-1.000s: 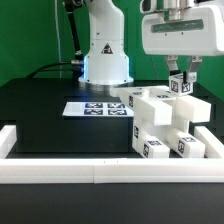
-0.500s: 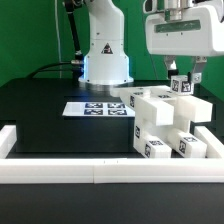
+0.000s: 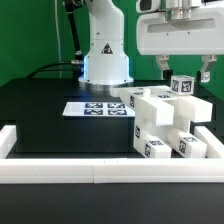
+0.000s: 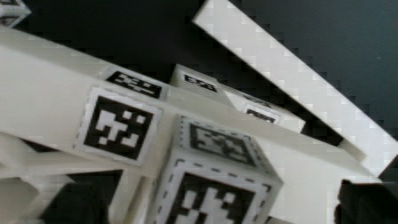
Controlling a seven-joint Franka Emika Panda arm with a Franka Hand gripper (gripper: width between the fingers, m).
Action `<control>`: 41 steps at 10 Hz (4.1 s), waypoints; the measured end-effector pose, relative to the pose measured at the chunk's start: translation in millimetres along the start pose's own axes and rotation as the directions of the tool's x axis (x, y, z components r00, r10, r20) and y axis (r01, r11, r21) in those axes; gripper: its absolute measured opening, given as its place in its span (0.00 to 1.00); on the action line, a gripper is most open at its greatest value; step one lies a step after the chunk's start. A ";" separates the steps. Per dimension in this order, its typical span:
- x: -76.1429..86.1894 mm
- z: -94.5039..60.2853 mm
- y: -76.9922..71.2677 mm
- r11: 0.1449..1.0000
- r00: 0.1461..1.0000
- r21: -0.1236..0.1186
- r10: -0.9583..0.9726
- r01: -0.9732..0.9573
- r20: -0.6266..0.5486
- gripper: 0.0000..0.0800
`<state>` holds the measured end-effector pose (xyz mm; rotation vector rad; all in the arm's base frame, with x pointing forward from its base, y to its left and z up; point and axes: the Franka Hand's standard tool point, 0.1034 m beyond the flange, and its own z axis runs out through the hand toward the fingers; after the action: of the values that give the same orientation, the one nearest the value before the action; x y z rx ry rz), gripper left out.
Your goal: Assemble chair
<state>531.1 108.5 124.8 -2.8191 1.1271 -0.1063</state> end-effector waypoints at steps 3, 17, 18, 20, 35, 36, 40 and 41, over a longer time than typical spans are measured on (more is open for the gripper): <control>0.7 0.2 0.9 0.970 0.970 -0.001 -0.244 0.244 0.000 0.81; 1.0 0.3 1.4 0.737 0.737 -0.002 -0.676 0.676 0.001 0.36; 0.8 0.4 1.2 0.781 0.781 -0.001 -0.624 0.624 0.001 0.36; 0.8 0.4 1.2 0.861 0.861 -0.001 -0.509 0.509 0.001 0.36; -3.0 1.5 -0.9 0.924 0.924 0.002 0.383 -0.383 0.011 0.36; -3.5 1.6 -1.2 0.899 0.899 0.001 0.439 -0.439 0.011 0.36; -5.7 1.9 -2.6 0.809 0.809 0.000 0.587 -0.588 0.018 0.36; -5.8 1.9 -2.6 0.817 0.817 0.000 0.577 -0.577 0.018 0.45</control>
Offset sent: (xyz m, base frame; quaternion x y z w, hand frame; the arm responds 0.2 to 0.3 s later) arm -0.0008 -0.0006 -0.0020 0.0007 0.0030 -0.2011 0.9796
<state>528.9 114.6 123.1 -2.3265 1.9098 -0.0321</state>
